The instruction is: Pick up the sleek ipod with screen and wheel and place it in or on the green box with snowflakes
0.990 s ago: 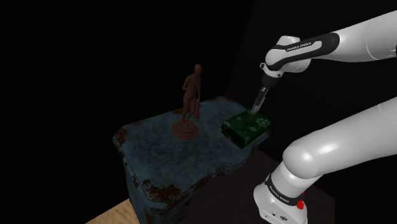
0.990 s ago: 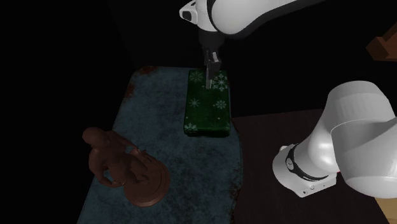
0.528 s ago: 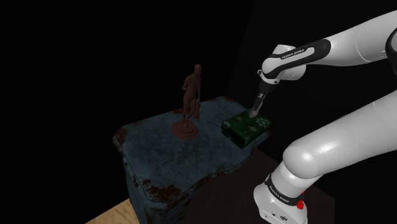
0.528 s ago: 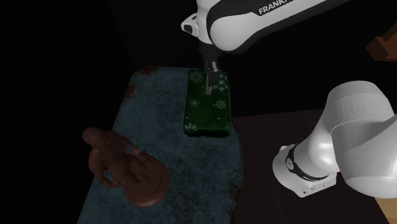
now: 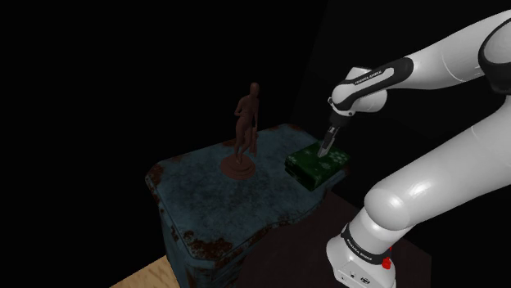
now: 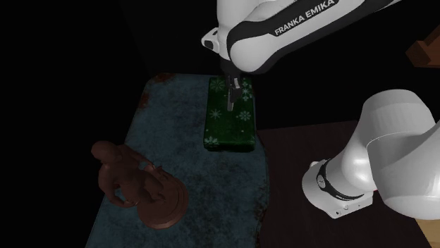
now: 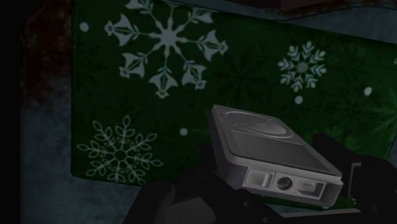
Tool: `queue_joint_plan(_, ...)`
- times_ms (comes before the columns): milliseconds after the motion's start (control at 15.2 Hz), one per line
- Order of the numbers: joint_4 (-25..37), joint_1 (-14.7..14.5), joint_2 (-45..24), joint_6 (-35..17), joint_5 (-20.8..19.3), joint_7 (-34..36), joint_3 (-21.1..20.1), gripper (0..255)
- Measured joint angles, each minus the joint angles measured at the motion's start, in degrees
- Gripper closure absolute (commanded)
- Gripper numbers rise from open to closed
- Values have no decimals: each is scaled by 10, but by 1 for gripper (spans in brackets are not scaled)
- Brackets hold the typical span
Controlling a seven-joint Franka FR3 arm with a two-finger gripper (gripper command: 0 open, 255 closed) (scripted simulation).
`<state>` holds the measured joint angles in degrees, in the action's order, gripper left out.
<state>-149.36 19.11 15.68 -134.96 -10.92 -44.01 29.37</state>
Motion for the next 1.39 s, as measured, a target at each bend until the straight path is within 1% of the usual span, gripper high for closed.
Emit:
queue_joint_plan(330, -1, 0, -1, -2, 0, 0, 0, 255)
queue_joint_plan(396, -1, 0, -1, -2, 0, 0, 0, 0)
queue_joint_plan(792, -1, 0, -1, -2, 0, 0, 0, 0)
queue_joint_plan(1122, 30, 6, 48, 76, -10, 11, -16, 0)
queue_joint_plan(1386, 34, 7, 53, 85, -11, 12, -17, 0)
